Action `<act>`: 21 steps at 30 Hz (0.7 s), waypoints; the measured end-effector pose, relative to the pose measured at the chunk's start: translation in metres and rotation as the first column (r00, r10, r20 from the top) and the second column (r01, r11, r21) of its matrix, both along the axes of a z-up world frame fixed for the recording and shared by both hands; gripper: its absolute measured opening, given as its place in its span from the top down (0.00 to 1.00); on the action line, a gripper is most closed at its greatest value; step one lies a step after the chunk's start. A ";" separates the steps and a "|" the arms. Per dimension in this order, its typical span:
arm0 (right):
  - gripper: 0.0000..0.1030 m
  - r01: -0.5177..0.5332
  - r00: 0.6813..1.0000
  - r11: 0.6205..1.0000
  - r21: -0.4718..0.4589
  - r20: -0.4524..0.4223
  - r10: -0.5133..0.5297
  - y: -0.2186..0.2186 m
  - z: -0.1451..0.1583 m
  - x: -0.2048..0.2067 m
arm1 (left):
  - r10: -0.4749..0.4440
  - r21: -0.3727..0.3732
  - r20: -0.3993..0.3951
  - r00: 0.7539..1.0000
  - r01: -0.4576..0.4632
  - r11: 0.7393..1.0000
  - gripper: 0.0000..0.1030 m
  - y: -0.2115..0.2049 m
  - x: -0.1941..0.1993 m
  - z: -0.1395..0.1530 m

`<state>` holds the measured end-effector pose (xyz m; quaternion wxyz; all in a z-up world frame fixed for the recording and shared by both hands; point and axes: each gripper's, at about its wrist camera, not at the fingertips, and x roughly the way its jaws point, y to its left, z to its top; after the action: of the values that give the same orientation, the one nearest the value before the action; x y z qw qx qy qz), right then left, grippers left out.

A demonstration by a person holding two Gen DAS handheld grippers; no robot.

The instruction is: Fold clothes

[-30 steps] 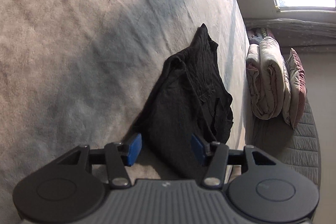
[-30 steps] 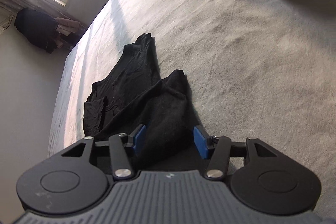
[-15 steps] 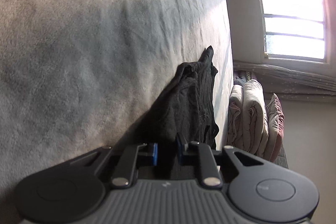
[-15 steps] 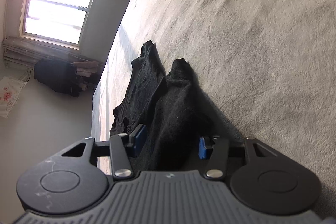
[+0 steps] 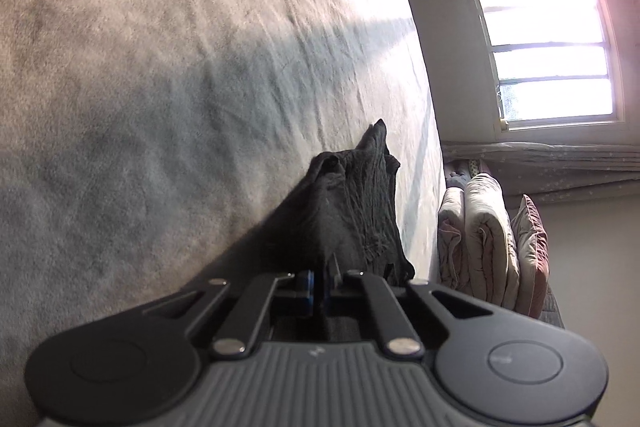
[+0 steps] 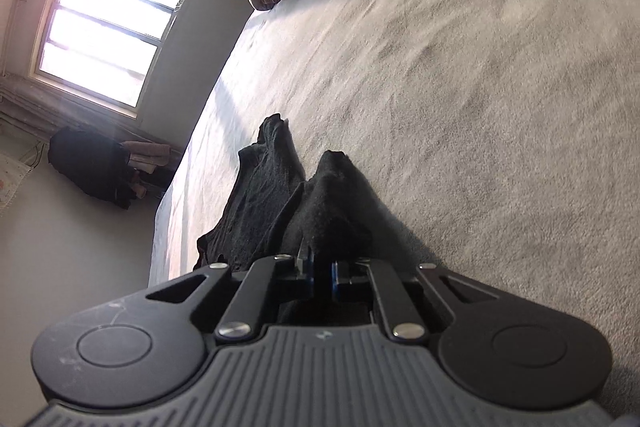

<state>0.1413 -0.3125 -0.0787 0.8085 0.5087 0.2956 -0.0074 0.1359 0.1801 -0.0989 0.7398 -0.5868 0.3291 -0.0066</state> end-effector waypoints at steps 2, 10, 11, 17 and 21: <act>0.92 -0.001 1.000 1.000 0.008 0.000 0.001 -0.003 0.004 -0.005 | -0.009 0.011 -0.003 1.000 0.009 1.000 0.97 0.003 -0.007 0.004; 0.92 -0.068 0.998 0.998 -0.008 0.010 0.068 0.004 0.018 -0.026 | -0.076 0.054 0.017 0.997 0.075 0.996 0.97 0.008 -0.043 0.023; 0.92 -0.076 0.997 0.997 -0.012 0.008 0.076 0.004 0.019 -0.030 | -0.085 0.058 0.012 0.996 0.084 0.995 0.97 0.009 -0.049 0.025; 0.92 -0.128 0.992 0.992 -0.022 -0.026 0.127 0.000 0.014 -0.063 | -0.130 0.057 -0.035 0.991 0.132 0.990 0.97 0.010 -0.083 0.022; 0.92 -0.154 0.987 0.988 -0.028 -0.043 0.152 -0.005 0.010 -0.085 | -0.168 0.074 -0.054 0.984 0.171 0.982 0.97 0.008 -0.101 0.017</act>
<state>0.0566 -0.3177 -0.0686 0.8083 0.4717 0.3500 0.0398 0.0352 0.1882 -0.0815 0.7511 -0.5271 0.3953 -0.0428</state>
